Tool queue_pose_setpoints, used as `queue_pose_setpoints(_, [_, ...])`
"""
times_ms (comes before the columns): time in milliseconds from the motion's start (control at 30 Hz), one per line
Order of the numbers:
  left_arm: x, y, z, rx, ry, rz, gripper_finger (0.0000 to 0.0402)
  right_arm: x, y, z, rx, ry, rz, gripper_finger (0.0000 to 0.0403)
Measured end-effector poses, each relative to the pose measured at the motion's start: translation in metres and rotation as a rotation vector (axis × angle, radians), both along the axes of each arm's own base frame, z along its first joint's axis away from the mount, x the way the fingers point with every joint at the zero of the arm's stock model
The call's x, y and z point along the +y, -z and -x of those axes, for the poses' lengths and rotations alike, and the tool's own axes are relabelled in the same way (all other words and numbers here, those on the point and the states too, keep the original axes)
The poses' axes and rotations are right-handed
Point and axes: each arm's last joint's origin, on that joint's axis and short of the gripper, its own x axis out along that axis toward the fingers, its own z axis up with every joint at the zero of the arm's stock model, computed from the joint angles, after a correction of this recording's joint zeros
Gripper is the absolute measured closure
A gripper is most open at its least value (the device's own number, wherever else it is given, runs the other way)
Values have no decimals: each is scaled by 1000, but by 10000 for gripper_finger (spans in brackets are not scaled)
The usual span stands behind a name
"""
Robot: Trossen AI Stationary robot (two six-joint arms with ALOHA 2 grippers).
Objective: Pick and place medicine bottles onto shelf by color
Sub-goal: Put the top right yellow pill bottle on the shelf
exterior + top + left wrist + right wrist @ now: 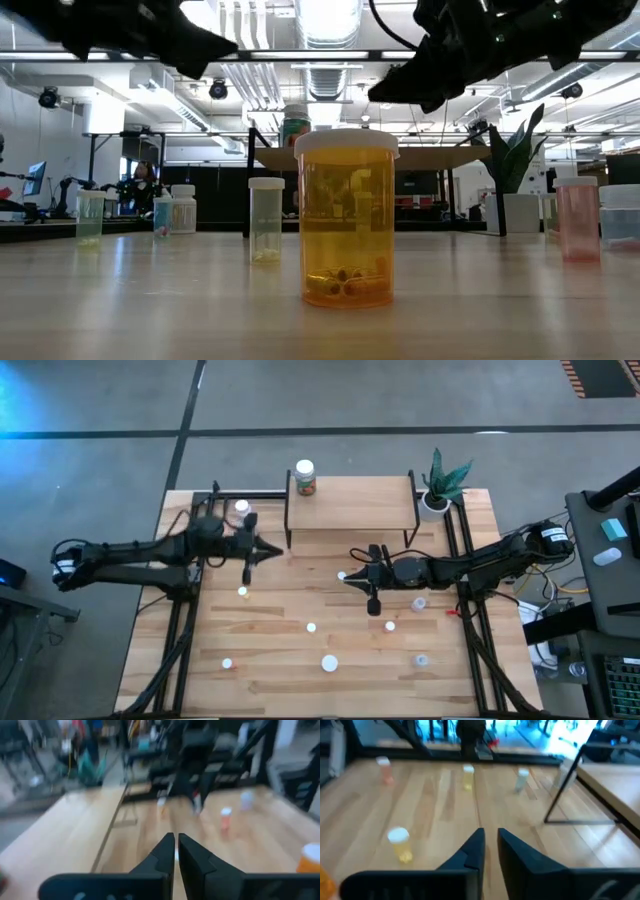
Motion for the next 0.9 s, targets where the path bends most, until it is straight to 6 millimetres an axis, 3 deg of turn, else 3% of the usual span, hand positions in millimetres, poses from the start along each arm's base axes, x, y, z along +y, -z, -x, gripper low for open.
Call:
queue_pose_setpoints(200, [-12,22,19,-292,49,18,396,-3,3,1,191,126,8,282])
queue_pose_setpoints(333, [-14,33,30,-382,55,29,395,-6,8,3,217,165,-33,239])
queue_pose_setpoints(733, [-15,44,38,-389,56,50,395,-22,49,-16,283,203,-116,167])
queue_pose_setpoints(900, [-15,43,38,-391,57,49,395,-28,54,-27,298,223,-113,148])
